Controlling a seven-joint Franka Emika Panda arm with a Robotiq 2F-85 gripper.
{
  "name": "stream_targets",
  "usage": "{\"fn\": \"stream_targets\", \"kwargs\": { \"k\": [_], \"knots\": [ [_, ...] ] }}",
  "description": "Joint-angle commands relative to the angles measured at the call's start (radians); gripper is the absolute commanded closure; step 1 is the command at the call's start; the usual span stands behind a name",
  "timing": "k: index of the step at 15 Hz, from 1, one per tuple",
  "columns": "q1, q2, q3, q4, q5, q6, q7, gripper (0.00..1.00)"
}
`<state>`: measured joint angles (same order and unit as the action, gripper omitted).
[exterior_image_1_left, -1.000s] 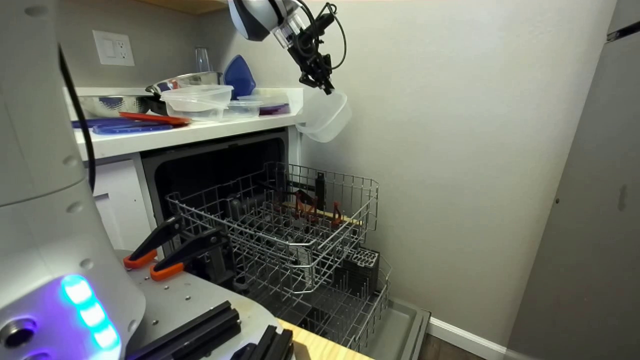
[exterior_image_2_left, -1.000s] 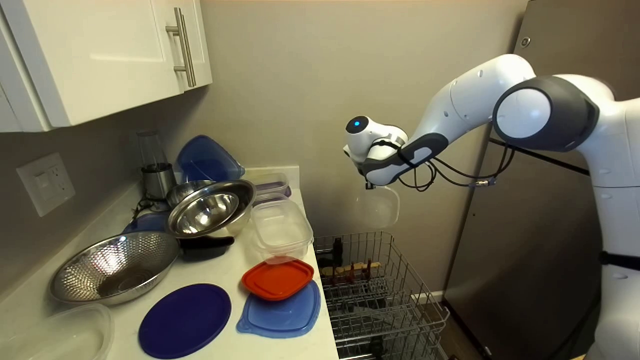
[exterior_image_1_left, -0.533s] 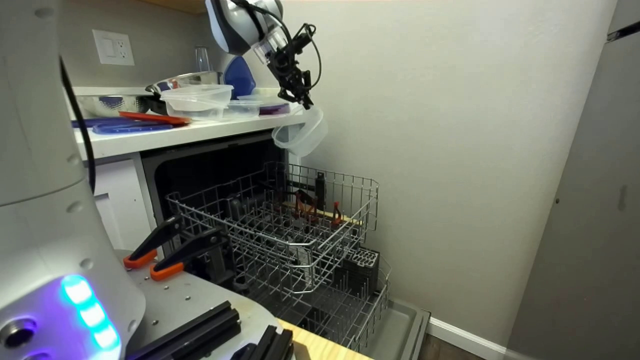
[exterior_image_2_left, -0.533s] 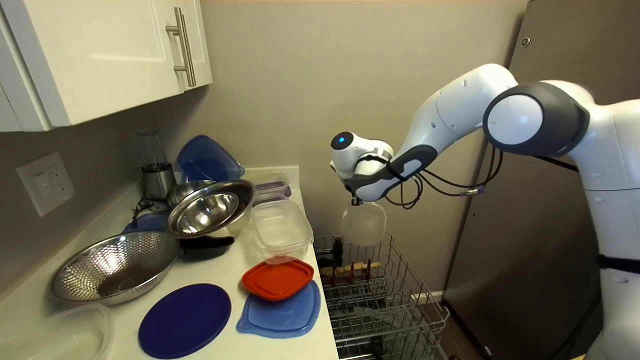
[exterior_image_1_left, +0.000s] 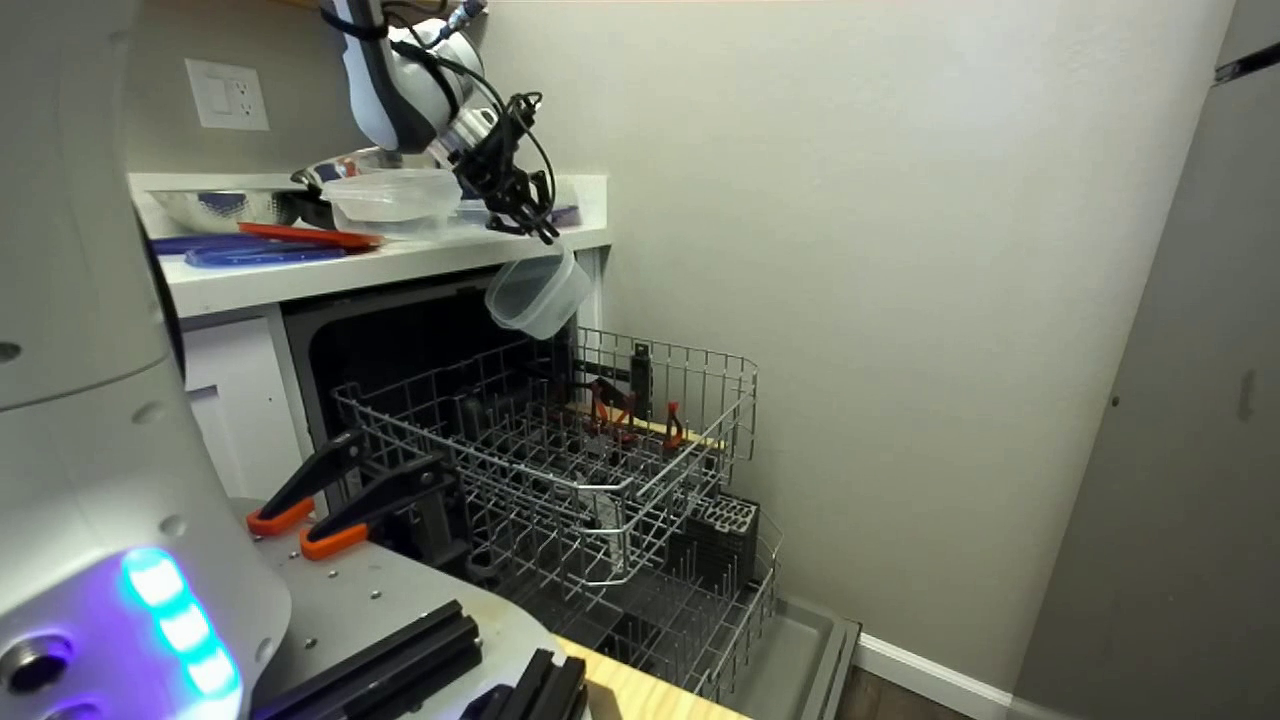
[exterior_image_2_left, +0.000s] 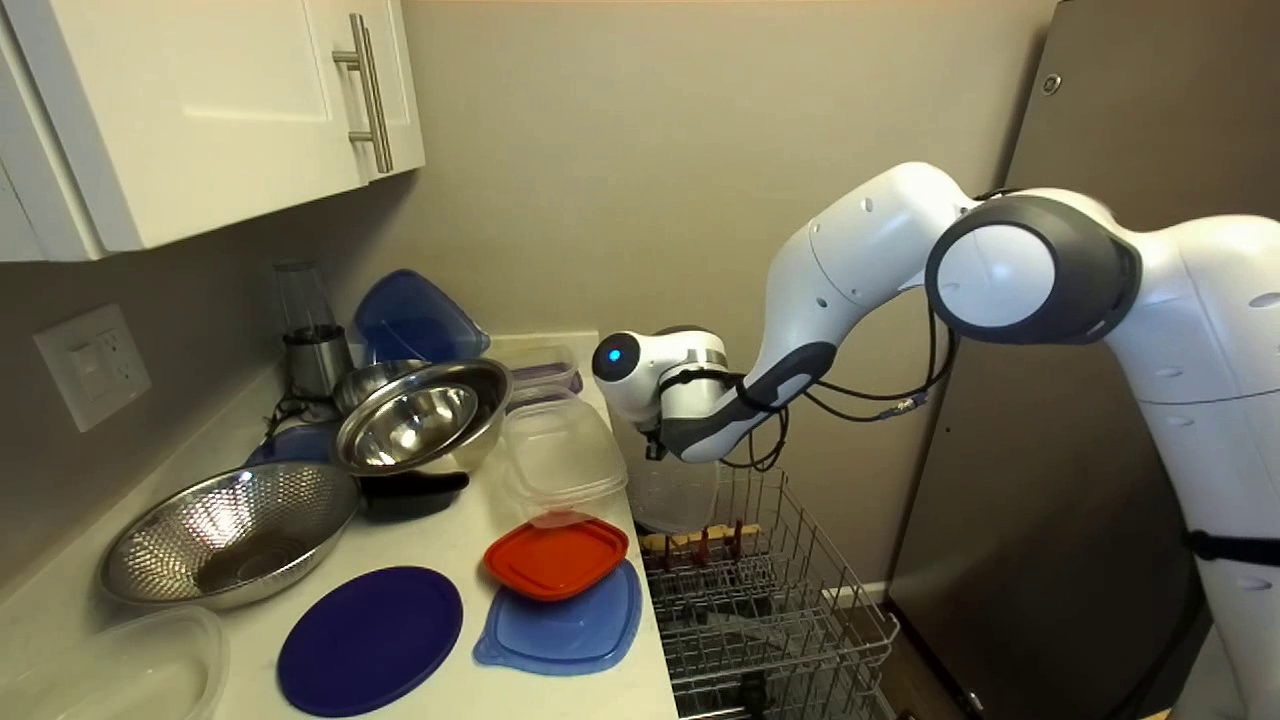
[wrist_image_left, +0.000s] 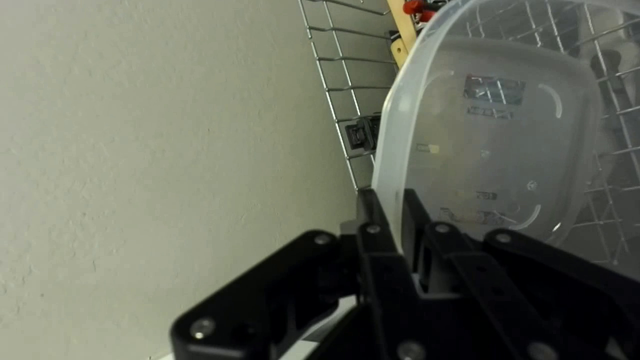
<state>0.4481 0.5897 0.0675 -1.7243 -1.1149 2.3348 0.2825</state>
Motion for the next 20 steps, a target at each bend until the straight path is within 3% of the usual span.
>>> {"fn": "stream_targets", "kwargs": {
  "k": [1,6,9,15,20],
  "knots": [
    [0.042,0.006,0.003,-0.006,-0.128,-0.089,0.11,0.96],
    [0.001,-0.057,0.023,-0.096,-0.218,-0.151,0.133,0.96],
    [-0.052,-0.099,0.021,-0.179,-0.306,-0.101,0.157,0.96],
    [-0.171,-0.133,0.024,-0.292,-0.587,0.004,0.279,0.96],
    [-0.206,-0.099,0.055,-0.302,-0.793,-0.054,0.39,0.96]
  ]
}}
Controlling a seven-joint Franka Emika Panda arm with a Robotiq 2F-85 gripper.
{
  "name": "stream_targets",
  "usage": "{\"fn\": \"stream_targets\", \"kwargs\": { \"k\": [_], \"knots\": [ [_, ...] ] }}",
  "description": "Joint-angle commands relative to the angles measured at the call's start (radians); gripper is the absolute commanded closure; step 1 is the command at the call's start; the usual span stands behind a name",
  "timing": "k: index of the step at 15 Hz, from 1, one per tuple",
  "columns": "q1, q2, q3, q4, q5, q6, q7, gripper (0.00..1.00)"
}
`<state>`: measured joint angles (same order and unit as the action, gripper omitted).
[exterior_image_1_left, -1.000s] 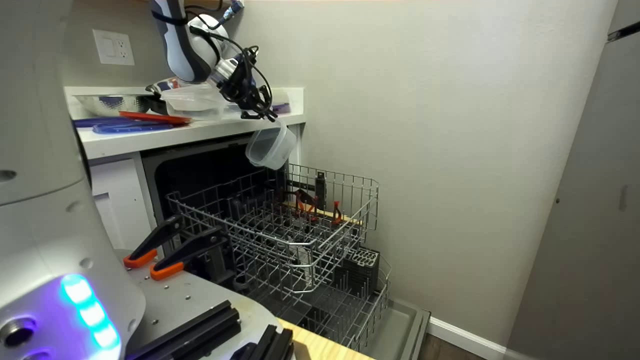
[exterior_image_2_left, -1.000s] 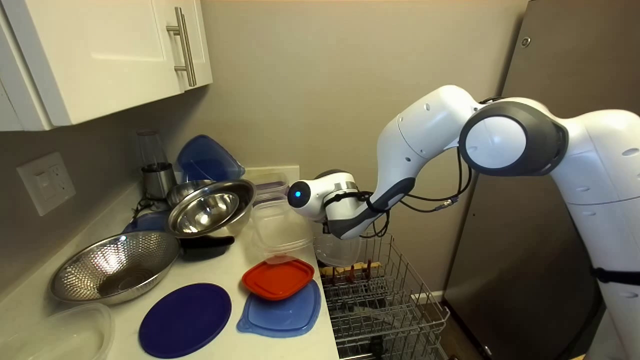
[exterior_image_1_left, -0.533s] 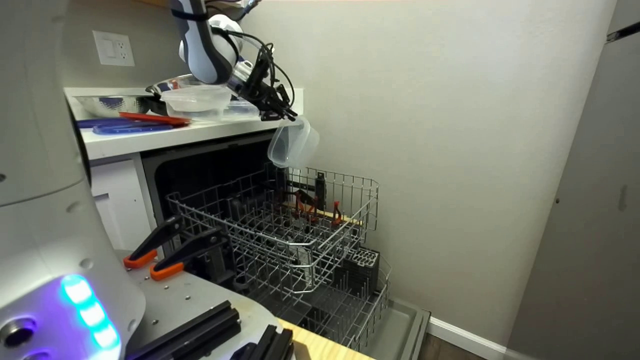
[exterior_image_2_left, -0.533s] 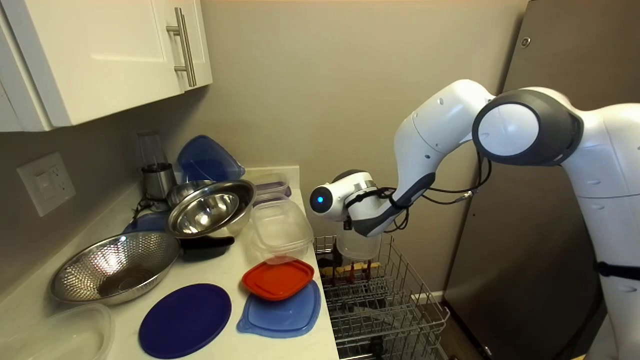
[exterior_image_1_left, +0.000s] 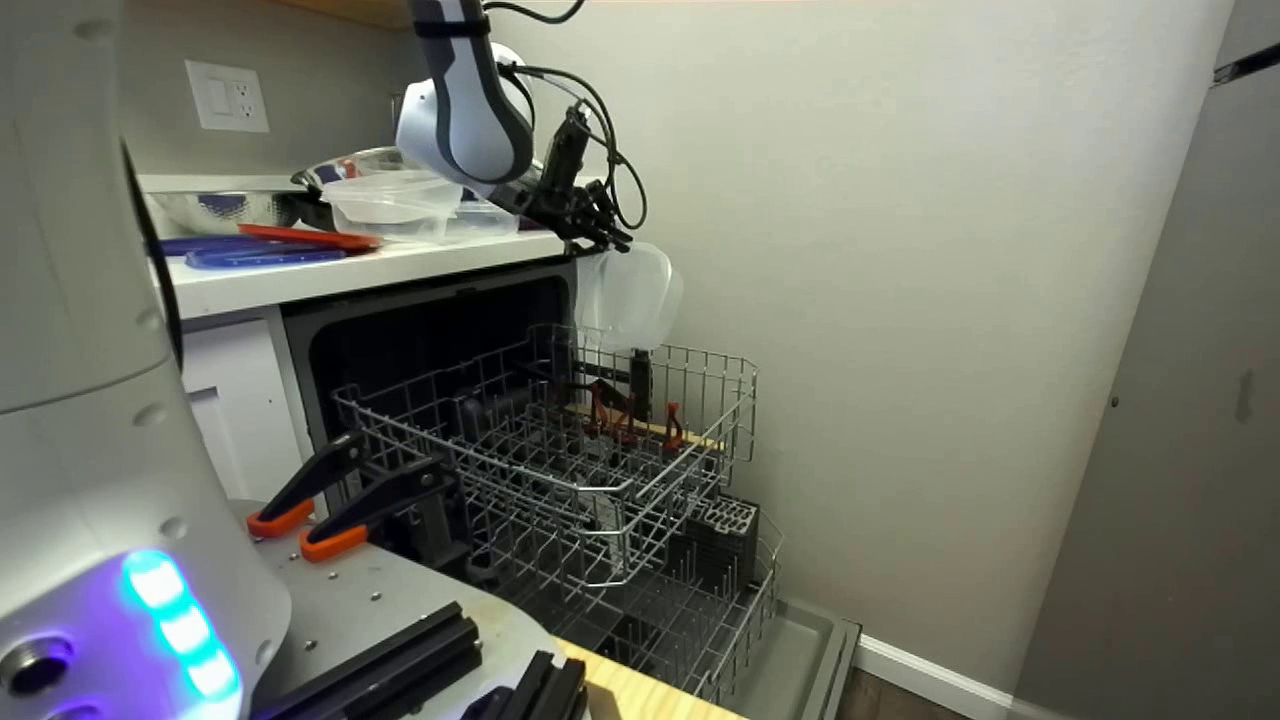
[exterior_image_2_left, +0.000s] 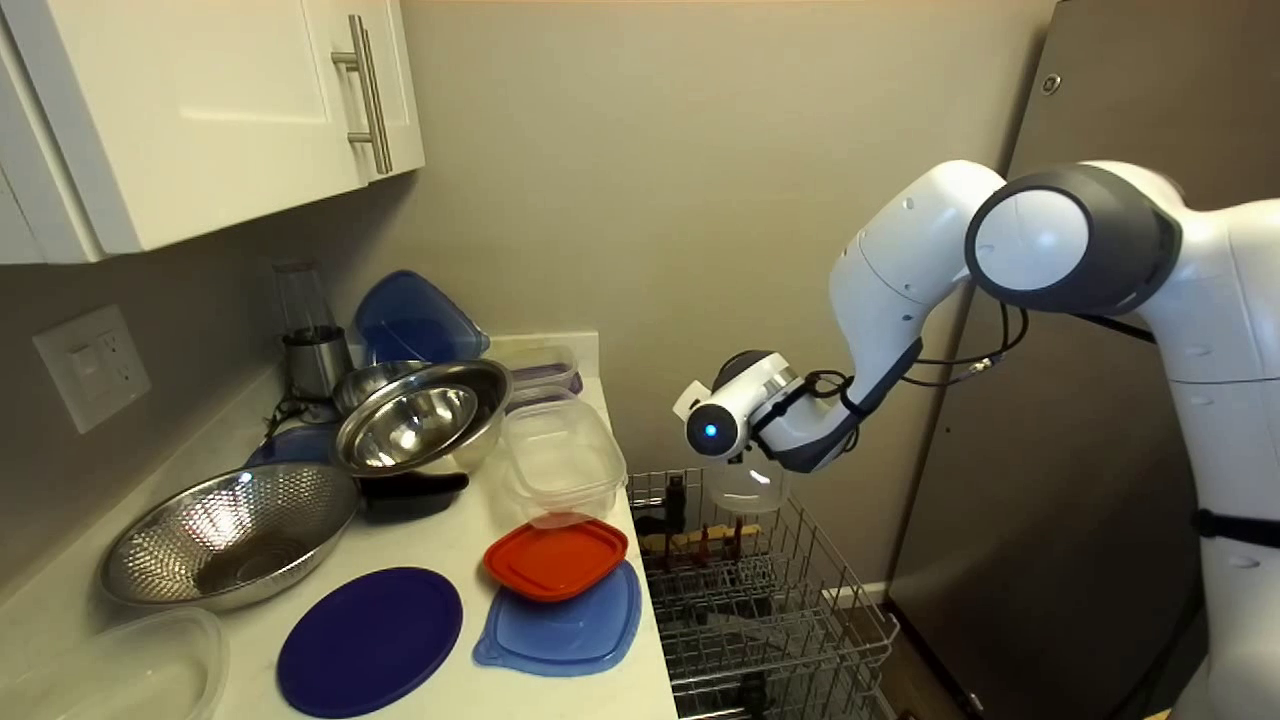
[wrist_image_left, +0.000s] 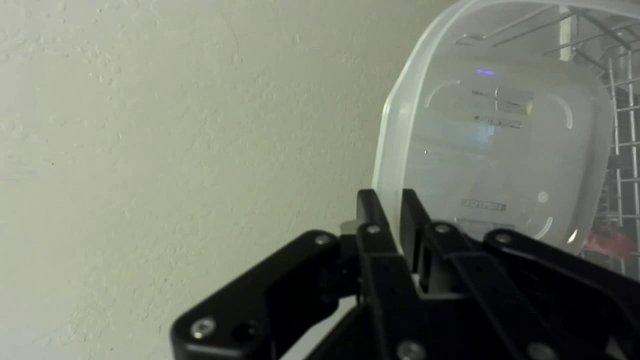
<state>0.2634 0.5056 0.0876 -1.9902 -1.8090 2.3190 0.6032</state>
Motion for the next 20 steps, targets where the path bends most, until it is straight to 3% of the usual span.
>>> {"fn": "stream_targets", "kwargs": {
  "k": [1,4,5,15,20],
  "knots": [
    [-0.023,-0.006,0.043,-0.037,-0.126,-0.049,0.087,0.96],
    [-0.035,0.016,0.07,-0.036,-0.169,-0.059,0.115,0.96],
    [-0.046,0.022,0.078,-0.016,-0.13,-0.051,0.071,0.96],
    [-0.055,0.033,0.091,-0.011,-0.13,-0.052,0.074,0.96],
    [-0.059,-0.004,0.083,-0.105,-0.14,-0.169,0.167,0.96]
  ]
}}
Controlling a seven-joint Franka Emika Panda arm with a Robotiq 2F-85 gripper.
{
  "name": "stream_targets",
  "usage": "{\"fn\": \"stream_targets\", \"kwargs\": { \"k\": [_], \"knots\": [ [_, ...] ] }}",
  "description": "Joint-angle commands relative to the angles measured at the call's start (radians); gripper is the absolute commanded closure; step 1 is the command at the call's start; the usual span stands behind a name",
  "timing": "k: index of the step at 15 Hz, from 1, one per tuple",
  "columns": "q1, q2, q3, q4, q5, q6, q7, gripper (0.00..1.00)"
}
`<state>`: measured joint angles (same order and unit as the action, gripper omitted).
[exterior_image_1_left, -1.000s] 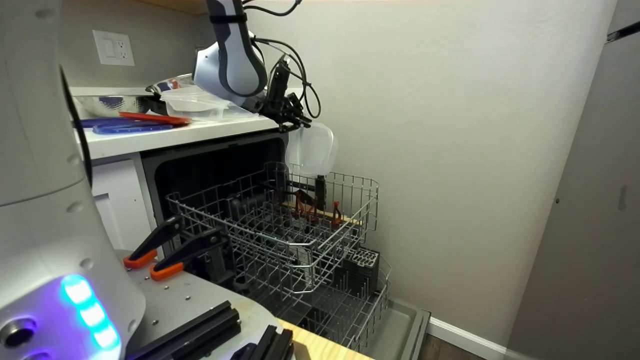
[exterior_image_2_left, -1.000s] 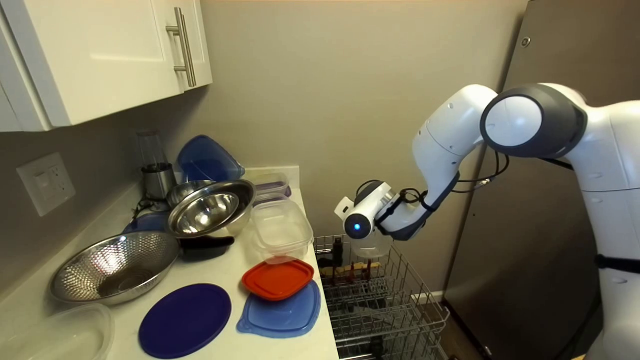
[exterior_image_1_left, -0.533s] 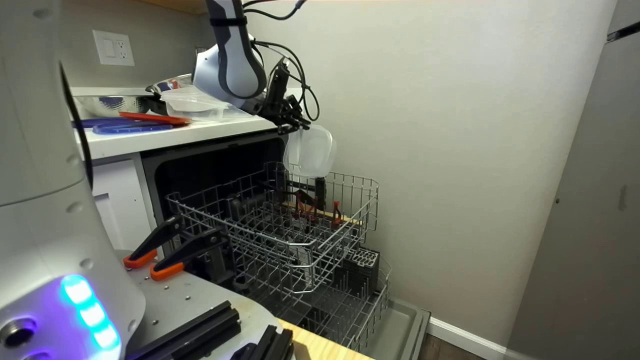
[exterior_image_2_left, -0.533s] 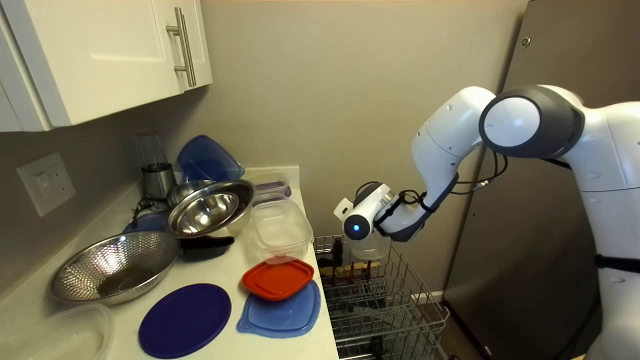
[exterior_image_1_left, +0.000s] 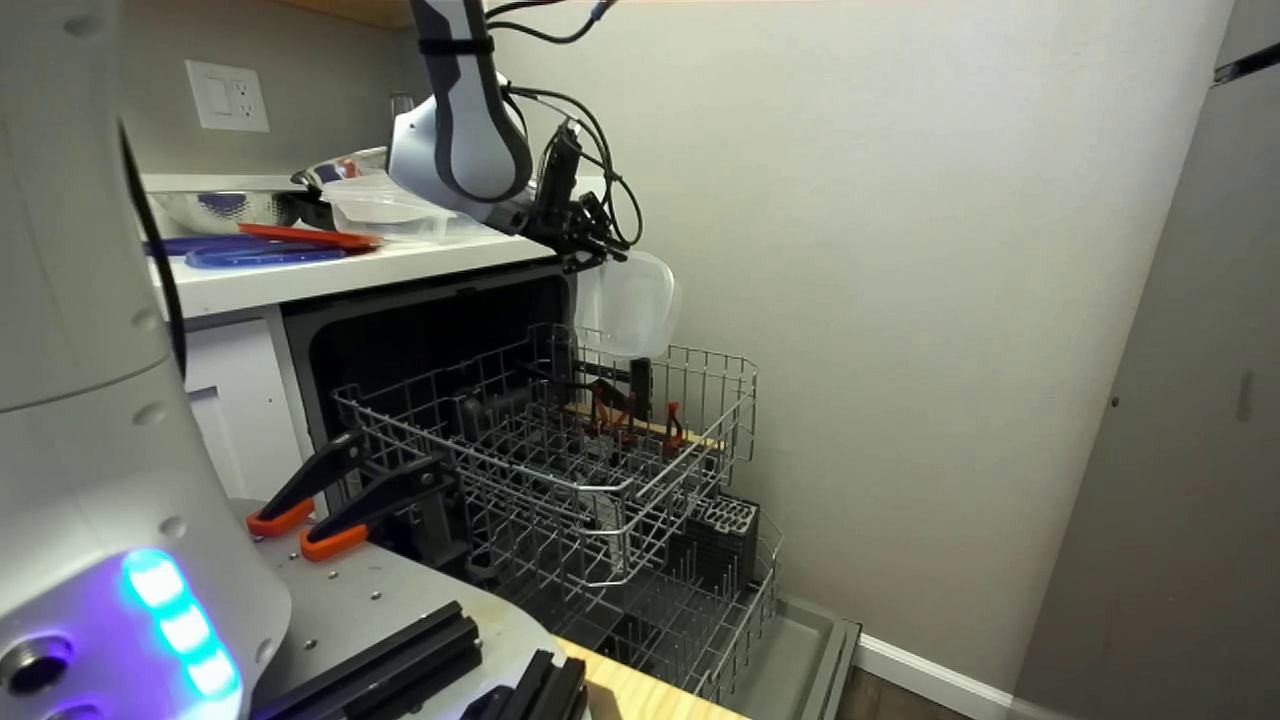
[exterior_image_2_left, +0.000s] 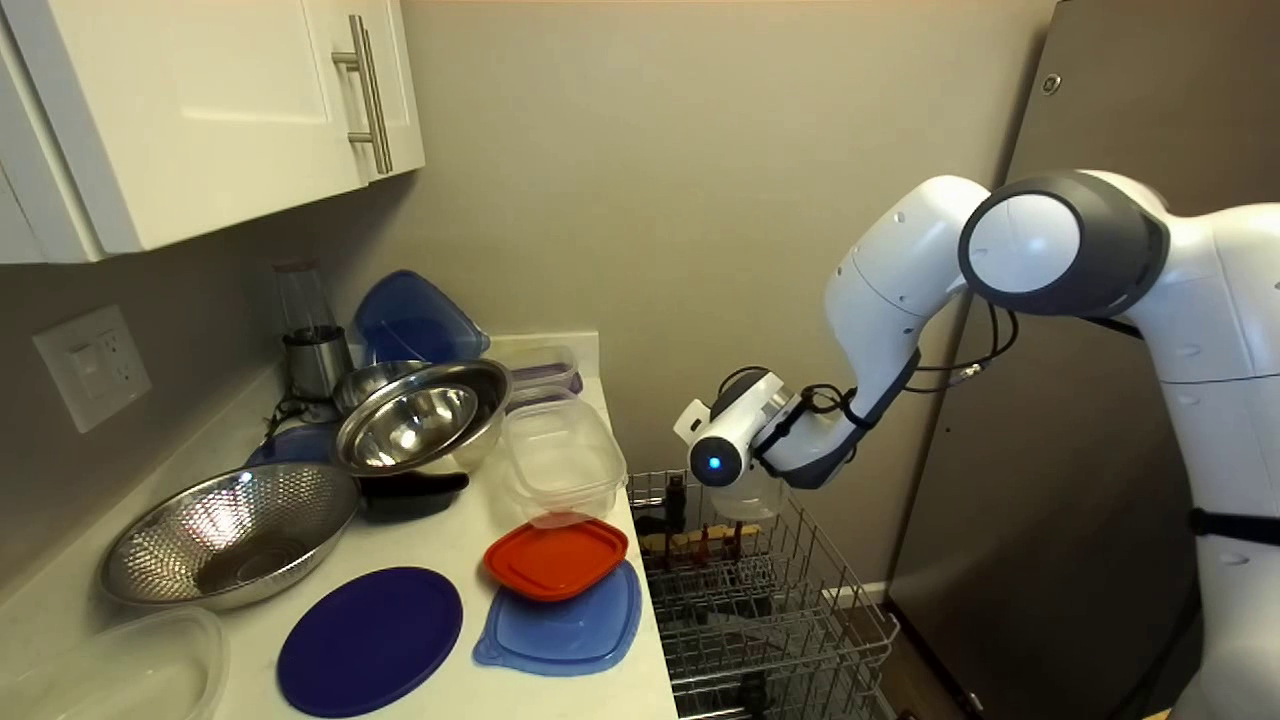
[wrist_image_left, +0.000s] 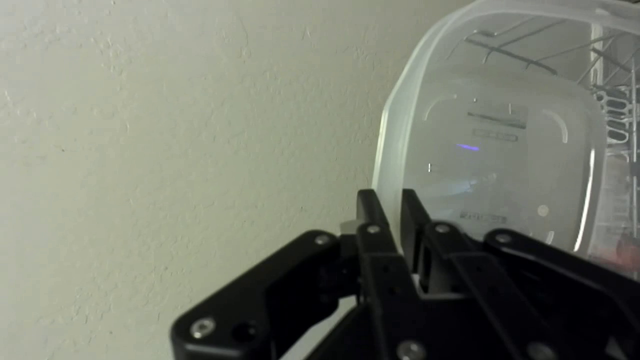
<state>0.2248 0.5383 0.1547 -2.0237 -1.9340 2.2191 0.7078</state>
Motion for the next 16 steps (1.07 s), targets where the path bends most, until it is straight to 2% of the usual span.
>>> {"fn": "stream_targets", "kwargs": {
  "k": [1,4,8,16],
  "knots": [
    [-0.021,-0.034,0.017,-0.082,-0.024,-0.09,0.09,0.96],
    [-0.022,-0.019,0.025,-0.102,-0.042,-0.126,0.17,0.96],
    [-0.011,0.006,0.043,-0.117,-0.12,-0.159,0.282,0.96],
    [0.004,0.089,0.073,-0.111,-0.31,-0.239,0.358,0.96]
  ]
}}
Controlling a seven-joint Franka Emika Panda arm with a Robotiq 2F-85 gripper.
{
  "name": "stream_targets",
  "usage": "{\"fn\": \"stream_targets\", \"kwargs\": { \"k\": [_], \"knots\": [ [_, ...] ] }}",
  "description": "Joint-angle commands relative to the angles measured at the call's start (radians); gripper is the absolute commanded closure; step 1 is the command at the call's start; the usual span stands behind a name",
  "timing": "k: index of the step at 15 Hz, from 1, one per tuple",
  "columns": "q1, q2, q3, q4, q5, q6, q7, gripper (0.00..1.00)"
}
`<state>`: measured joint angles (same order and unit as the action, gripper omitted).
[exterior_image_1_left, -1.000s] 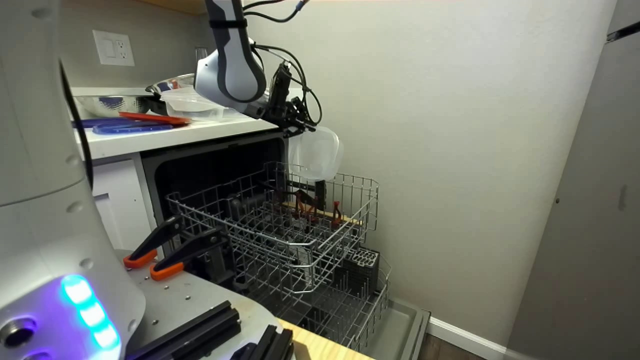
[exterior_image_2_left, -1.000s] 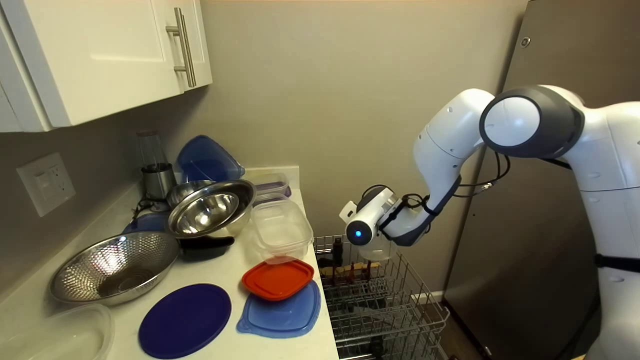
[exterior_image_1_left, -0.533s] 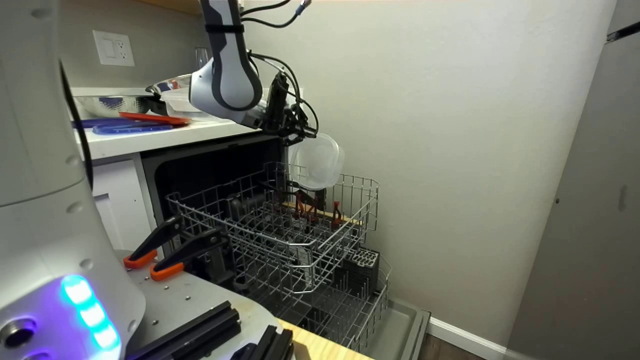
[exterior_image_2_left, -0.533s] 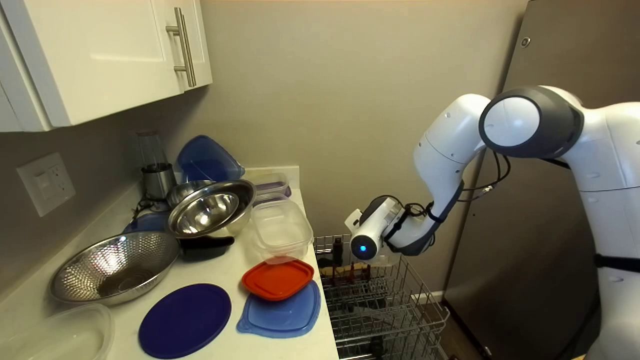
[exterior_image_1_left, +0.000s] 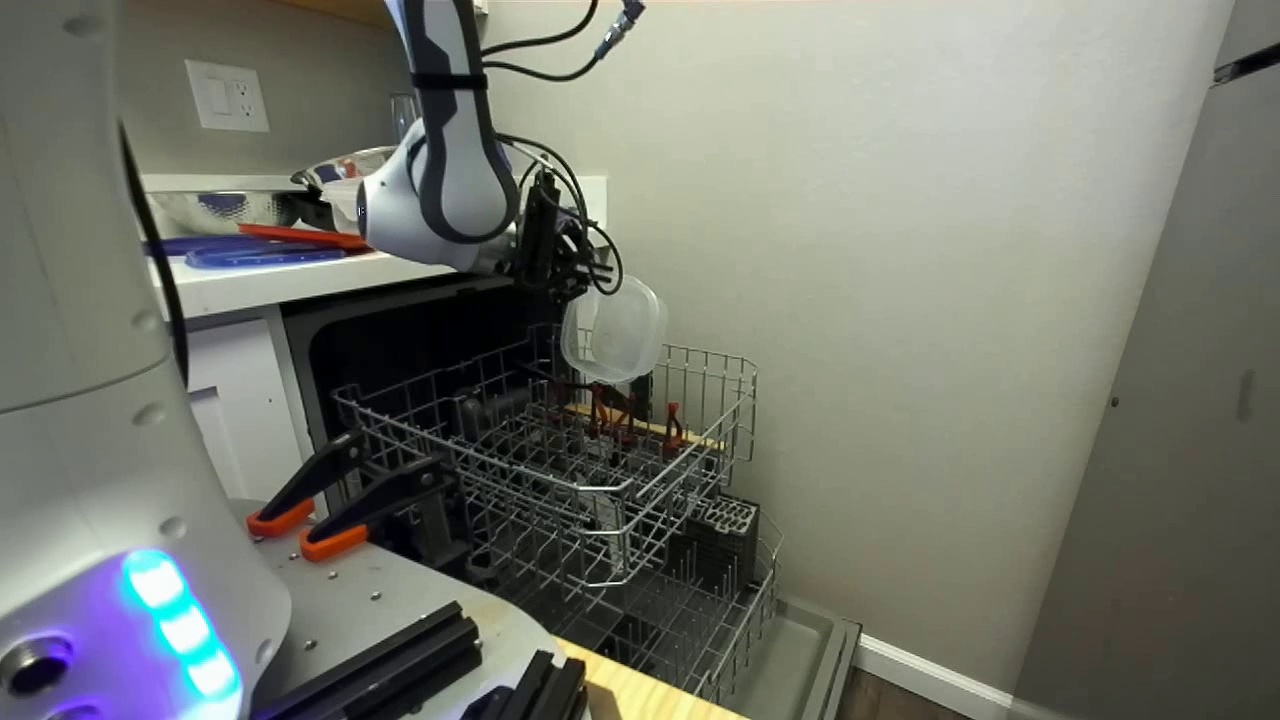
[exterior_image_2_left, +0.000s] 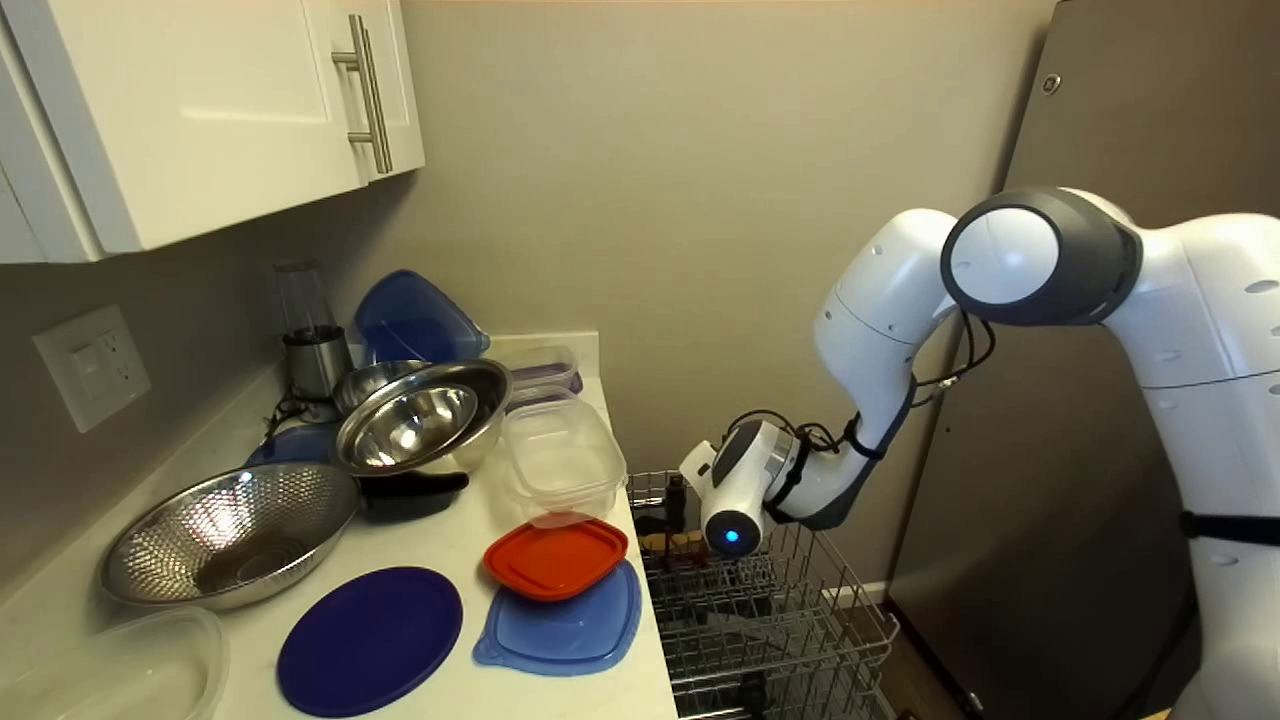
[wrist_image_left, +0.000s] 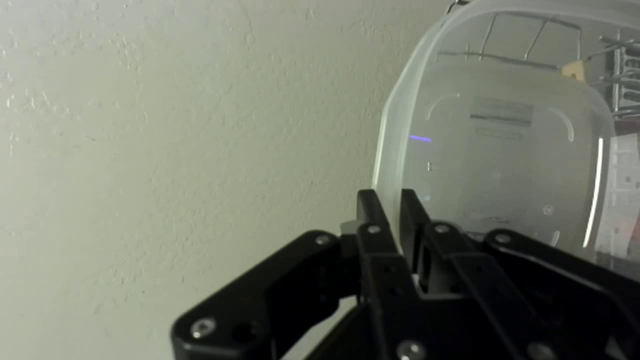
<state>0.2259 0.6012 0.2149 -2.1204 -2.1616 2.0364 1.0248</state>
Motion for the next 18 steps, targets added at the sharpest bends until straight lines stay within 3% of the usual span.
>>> {"fn": "stream_targets", "kwargs": {
  "k": [1,6,18],
  "knots": [
    [0.006,0.045,0.014,-0.013,-0.109,-0.078,0.047,0.96],
    [0.016,0.159,0.015,0.0,-0.195,-0.23,0.057,0.96],
    [0.032,0.291,0.037,0.041,-0.193,-0.494,0.083,0.96]
  ]
}}
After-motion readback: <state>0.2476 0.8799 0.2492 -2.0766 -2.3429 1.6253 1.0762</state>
